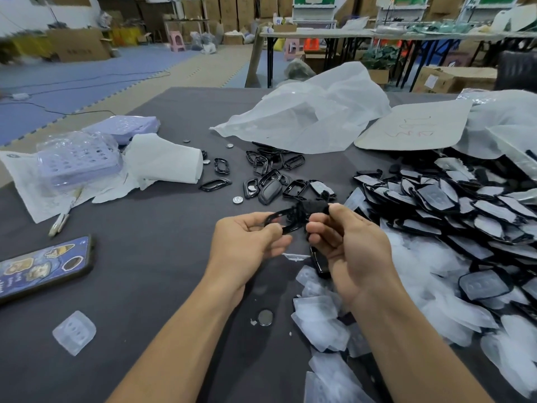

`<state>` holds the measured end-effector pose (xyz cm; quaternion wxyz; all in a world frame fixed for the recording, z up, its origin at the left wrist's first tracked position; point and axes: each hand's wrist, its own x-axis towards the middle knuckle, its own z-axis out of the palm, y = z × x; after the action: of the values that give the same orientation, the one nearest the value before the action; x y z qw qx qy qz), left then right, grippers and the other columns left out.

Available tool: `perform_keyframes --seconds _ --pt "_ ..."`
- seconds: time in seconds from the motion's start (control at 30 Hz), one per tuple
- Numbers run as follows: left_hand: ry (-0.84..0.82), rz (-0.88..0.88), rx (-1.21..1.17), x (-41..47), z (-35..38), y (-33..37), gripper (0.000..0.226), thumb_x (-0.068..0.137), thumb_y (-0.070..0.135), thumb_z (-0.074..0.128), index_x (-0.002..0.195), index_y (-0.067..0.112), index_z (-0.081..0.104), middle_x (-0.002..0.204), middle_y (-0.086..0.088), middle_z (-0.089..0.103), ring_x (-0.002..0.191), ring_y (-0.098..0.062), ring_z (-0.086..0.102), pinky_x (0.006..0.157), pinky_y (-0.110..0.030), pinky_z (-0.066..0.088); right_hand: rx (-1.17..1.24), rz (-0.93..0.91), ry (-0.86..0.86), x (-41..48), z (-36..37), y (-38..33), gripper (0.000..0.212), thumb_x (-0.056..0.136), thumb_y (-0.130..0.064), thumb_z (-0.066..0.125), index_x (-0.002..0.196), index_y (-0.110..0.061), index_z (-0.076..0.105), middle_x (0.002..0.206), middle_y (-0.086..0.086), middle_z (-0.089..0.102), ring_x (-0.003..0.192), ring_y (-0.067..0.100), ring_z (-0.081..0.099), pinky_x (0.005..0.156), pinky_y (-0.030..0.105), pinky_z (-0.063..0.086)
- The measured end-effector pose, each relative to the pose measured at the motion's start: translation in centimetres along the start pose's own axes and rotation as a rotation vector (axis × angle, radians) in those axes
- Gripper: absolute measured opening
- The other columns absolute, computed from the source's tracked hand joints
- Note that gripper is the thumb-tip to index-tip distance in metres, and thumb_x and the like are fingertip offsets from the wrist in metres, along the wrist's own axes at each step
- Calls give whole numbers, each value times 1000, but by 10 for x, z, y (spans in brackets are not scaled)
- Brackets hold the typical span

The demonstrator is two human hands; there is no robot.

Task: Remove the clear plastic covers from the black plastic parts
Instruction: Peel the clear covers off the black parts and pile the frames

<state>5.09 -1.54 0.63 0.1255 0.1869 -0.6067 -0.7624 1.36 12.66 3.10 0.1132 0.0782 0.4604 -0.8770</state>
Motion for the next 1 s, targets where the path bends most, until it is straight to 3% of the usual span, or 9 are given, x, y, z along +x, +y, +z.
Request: perform_keyframes --seconds 0.1,0.27,0.43,0.6,0.8,1.0 --pt "-21 -16 -12 0 1 0 20 92 -9 67 108 1 74 87 -13 80 76 -20 79 66 -23 62 27 12 -17 1 0 0 13 103 -10 56 96 -1 61 65 11 72 50 16 69 47 24 55" --pt "-117 -15 -4 -3 2 1 44 87 -18 63 117 12 73 90 -6 80 87 -22 79 83 -31 64 17 5 -59 3 -5 -4 13 101 -10 60 89 -5 63 67 12 72 53 17 71 49 23 56" --pt "-192 8 4 -3 3 2 49 91 -18 58 127 13 69 96 -7 81 90 -22 79 79 -26 63 -181 -76 -85 4 -9 -3 19 94 10 60 92 -7 68 72 11 72 58 17 70 54 22 55" --pt "-256 22 -24 -4 1 3 48 94 -19 53 132 8 66 109 -11 80 99 -29 78 93 -35 61 -424 -222 -77 5 -10 0 21 87 13 67 87 -8 70 77 15 76 63 24 71 55 24 55" --pt "-210 -6 -59 -4 -1 6 40 96 -13 55 127 8 69 106 -10 80 94 -27 79 78 -25 63 -505 -302 -92 6 -11 2 18 85 9 72 82 -9 74 71 12 76 55 18 70 52 22 53" --pt "-211 24 -12 -9 2 4 30 95 -6 65 114 15 76 94 -8 81 87 -23 79 77 -25 63 -686 -438 -79 5 -12 6 21 83 1 75 77 -18 79 66 5 75 53 17 67 53 23 51"
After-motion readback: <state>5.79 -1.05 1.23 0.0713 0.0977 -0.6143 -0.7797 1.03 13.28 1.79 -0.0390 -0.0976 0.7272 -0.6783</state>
